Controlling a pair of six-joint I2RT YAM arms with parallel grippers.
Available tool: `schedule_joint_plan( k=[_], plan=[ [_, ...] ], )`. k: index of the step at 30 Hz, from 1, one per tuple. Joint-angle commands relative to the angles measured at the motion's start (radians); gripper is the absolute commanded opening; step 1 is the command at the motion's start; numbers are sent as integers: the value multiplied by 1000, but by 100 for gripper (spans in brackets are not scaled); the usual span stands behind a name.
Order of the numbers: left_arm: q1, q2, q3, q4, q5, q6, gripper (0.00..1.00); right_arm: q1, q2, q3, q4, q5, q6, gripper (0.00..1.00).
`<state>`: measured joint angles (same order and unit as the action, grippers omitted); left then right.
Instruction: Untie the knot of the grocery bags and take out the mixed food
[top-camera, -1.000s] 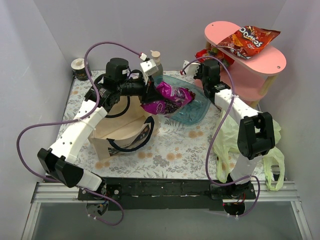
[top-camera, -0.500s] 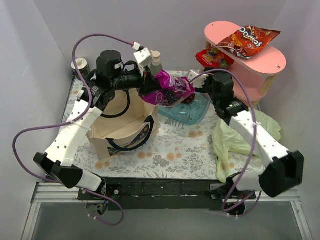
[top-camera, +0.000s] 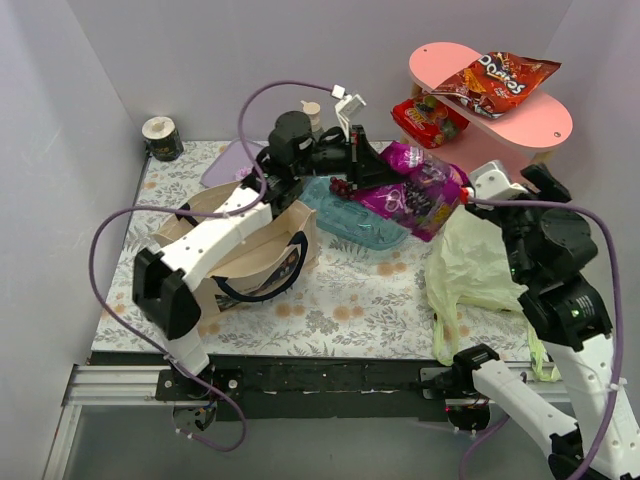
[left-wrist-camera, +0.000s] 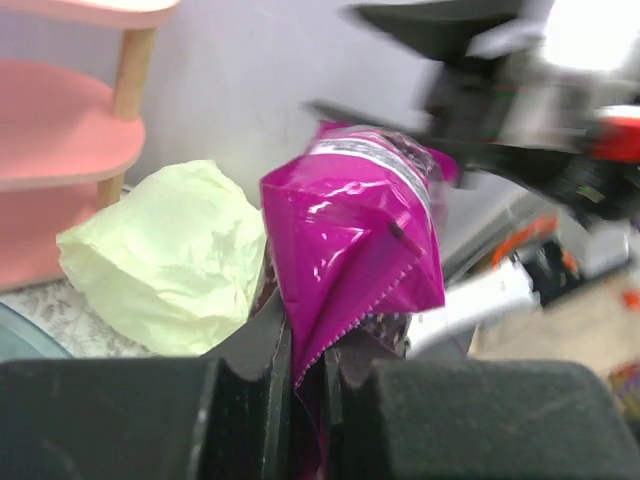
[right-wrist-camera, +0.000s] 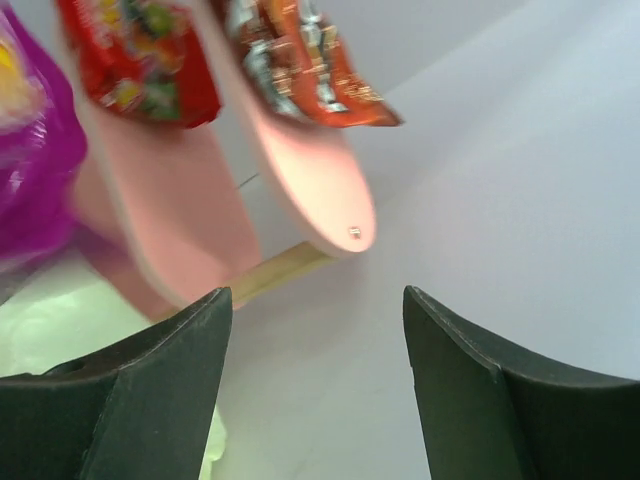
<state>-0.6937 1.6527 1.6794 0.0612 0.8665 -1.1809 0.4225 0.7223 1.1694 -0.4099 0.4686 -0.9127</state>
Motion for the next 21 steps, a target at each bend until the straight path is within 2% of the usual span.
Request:
schedule_joint_plan(
  k=[1,5,11,16,21],
  plan=[
    [-20,140,54,250,-221,-293,0,7,-18,91,97,79,-88,76],
    [-47,216,59,356,-253,-419,0,1,-23,125,187,171,-175,78],
    [-64,321,126,482,-352,-571,0,-54,-9,162,235,202,-239,78],
    [-67,418,224,491,-419,-674,0,-106,0,156,223,205,-230,78],
    [-90,519,354,431,-540,-827,0,-143,12,99,272,193,-221,77]
  ],
)
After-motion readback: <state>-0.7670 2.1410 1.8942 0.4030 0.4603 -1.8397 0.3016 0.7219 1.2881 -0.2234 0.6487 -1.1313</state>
